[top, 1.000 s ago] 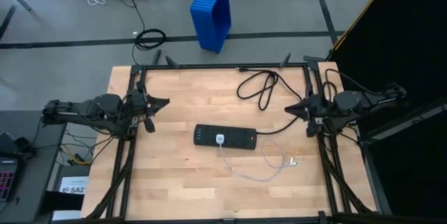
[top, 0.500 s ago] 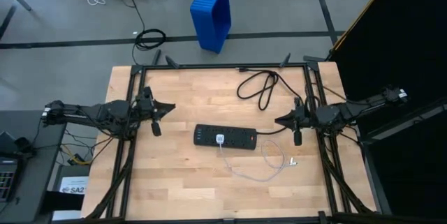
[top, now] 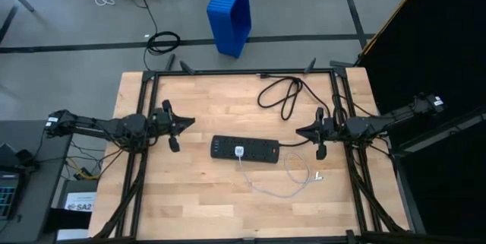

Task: Insert USB
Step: Remove the white charger adapter from the black outlet extension

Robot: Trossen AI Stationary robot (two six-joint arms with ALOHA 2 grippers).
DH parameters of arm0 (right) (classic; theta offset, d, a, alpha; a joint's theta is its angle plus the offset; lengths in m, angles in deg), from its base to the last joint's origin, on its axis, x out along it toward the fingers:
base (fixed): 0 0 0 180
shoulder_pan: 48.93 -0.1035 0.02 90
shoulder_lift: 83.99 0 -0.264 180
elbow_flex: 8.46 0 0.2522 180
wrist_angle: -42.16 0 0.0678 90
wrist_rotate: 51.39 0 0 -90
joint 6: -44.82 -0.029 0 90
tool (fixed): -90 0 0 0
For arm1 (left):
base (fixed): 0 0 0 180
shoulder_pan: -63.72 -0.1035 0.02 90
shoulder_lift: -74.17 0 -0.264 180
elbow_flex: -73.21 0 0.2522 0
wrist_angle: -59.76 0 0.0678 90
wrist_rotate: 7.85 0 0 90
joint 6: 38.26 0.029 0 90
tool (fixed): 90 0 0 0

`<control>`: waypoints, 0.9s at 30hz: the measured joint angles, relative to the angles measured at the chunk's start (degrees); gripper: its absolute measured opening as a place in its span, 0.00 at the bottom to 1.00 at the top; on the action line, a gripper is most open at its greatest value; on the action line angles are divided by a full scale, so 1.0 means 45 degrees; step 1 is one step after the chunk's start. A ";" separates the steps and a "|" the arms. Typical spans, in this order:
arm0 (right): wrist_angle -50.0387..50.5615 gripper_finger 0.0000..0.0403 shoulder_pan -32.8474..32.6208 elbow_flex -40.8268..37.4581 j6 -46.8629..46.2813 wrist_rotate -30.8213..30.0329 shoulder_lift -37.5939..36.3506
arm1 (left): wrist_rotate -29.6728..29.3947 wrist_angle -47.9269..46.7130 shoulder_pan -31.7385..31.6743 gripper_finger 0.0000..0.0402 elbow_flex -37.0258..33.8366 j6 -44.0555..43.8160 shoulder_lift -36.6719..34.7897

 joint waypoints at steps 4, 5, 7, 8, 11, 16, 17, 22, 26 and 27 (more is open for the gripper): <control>-0.0079 0.02 0.0000 0.0000 -0.0165 0.0000 0.0179 | -0.0001 -0.0001 0.0000 0.02 -0.0005 -0.0014 0.0015; -0.0079 0.02 0.0000 0.0000 -0.0297 0.0000 0.0287 | -0.0005 -0.0010 0.0000 0.02 -0.0005 -0.0038 0.0017; -0.0111 0.02 0.0000 0.0000 -0.0540 -0.0005 0.0568 | -0.0004 0.0004 0.0000 0.03 -0.0005 -0.0038 0.0104; -0.0209 0.02 0.0000 0.0000 -0.0548 -0.0005 0.0754 | 0.0000 0.0005 0.0000 0.04 -0.0005 -0.0030 0.0163; -0.1079 0.02 0.0000 -0.0005 -0.0539 -0.0005 0.1404 | 0.0104 0.0041 0.0000 0.07 -0.0005 0.0107 0.0578; -0.3427 0.03 0.0000 -0.0005 -0.0126 0.0000 0.2725 | 0.0583 0.0580 0.0000 0.19 -0.0014 0.0636 0.1813; -0.3905 0.03 0.0000 -0.0005 -0.0049 0.0000 0.3020 | 0.0578 0.0794 0.0000 0.23 -0.0019 0.0660 0.2096; -0.6063 0.06 0.0000 -0.0005 -0.0063 0.0036 0.4526 | 0.0578 0.2341 0.0000 0.38 -0.0019 0.0612 0.3547; -0.7327 0.09 0.0006 -0.0005 -0.0063 0.0090 0.5916 | 0.0573 0.3901 0.0000 0.50 -0.0019 0.0615 0.4866; -0.7643 0.10 0.0017 -0.0005 -0.0055 0.0101 0.6264 | 0.0573 0.4311 0.0000 0.52 -0.0019 0.0643 0.5187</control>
